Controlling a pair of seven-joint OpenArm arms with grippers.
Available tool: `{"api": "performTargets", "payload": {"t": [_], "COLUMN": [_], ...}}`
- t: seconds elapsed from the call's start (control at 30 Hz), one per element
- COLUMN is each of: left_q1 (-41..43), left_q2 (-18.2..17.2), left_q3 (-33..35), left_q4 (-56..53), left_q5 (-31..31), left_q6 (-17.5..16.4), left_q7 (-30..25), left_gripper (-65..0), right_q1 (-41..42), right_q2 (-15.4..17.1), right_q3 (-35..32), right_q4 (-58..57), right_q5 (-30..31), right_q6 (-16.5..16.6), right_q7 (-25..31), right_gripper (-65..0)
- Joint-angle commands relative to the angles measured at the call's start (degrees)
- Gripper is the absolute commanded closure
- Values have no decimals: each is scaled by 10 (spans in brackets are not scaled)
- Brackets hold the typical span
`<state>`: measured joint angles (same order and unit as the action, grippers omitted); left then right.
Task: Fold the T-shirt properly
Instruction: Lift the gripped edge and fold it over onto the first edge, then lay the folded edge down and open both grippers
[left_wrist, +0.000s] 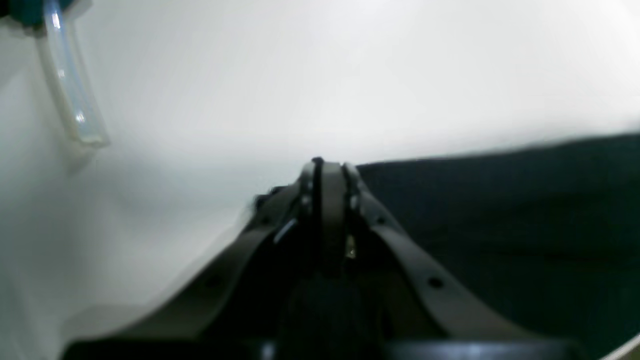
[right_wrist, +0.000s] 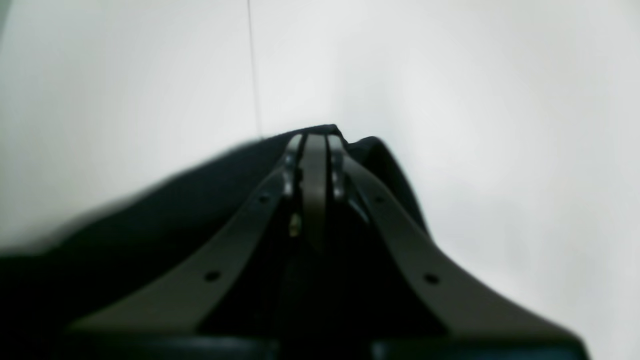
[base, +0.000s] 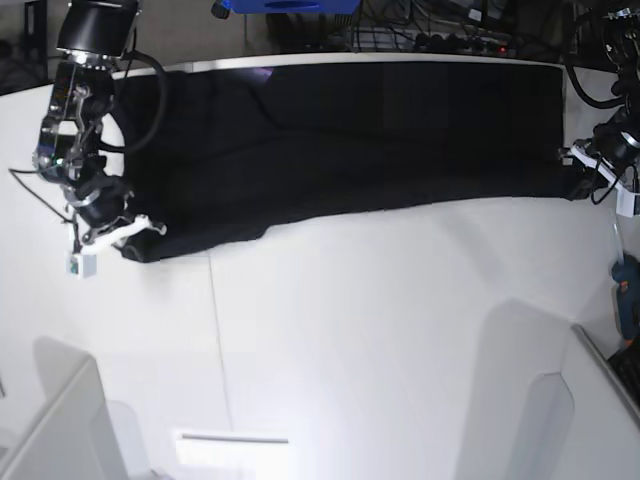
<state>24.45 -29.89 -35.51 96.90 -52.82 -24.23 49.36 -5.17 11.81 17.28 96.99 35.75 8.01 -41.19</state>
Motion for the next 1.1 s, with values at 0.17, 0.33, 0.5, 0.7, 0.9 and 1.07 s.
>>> {"api": "performTargets", "payload": {"t": [0.17,0.33,0.5,0.7,0.9,1.07], "left_q1": [33,51,65,67,67,67], "left_q2": [-8,-8,-8,-7,-8,-7], "left_q3": [-6,-7,-8,-37,-44,-44], "left_q4": [39,42,41,40,41,41], "left_q5": [-9,-8,-6,-6,-8,-9], "left_q6": [-3,-3,-3,-3,-3,-3], "left_q7": [-10,-11,-11,-11,-11,-11], "left_gripper": [0,0,0,0,0,0], "right_q1": [-36,-71,-105,-136,-167,-188], "right_q2": [5,5,4,-30,-36,-47], "right_q3": [17,18,18,51,54,54], "right_q4": [47,77,113,133,163,172], "right_q5": [17,17,17,17,17,17], "right_q6": [3,3,3,5,5,5], "right_q7": [3,5,5,3,3,5], "right_gripper": [0,0,0,0,0,0]}}
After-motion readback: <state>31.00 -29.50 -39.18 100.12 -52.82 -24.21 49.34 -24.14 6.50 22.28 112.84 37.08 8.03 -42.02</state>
